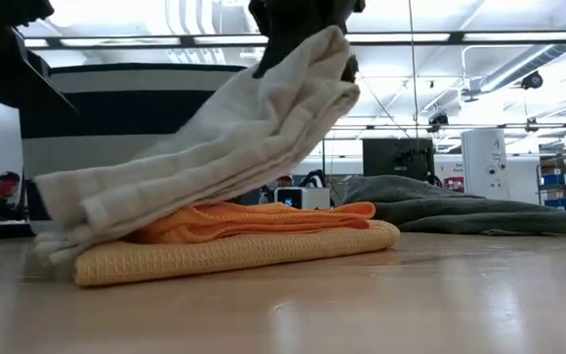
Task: Fold towel
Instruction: Stack the white patterned kitchen towel on top of the orange towel
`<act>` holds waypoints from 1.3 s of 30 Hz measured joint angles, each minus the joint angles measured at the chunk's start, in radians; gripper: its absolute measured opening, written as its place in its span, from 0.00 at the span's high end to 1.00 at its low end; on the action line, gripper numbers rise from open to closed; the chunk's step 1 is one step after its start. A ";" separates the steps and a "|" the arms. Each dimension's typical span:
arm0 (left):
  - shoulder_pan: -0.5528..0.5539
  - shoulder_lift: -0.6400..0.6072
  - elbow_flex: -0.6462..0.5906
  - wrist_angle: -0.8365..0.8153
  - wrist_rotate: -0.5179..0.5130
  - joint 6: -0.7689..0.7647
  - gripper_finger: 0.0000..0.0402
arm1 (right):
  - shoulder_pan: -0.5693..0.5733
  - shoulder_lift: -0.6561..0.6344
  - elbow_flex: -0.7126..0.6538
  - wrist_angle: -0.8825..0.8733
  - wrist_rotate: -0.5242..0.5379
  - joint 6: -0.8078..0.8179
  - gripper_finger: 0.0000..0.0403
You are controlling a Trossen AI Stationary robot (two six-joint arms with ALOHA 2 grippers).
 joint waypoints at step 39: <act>0.003 -0.012 0.019 -0.026 -0.010 0.005 0.64 | 0.014 0.012 0.102 -0.017 -0.261 -0.010 0.97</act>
